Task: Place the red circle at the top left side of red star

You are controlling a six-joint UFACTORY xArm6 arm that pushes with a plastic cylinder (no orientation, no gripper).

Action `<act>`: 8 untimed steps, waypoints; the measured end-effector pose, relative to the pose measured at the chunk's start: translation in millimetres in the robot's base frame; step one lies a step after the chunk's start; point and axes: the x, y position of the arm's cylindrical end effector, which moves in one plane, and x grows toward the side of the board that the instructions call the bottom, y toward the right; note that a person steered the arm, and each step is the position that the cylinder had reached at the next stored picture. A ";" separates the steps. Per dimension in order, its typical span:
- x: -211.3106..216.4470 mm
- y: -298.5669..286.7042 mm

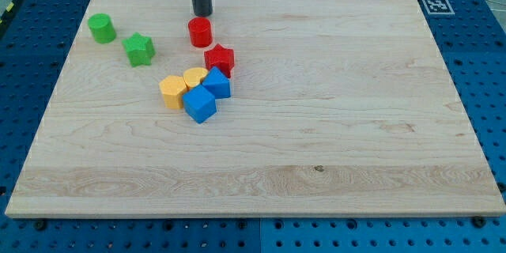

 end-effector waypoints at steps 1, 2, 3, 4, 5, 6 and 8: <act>-11.3 -23.5; -11.3 -27.8; -8.9 -27.8; -8.0 -27.8; -8.0 -27.5; -8.0 -6.5; 12.2 39.8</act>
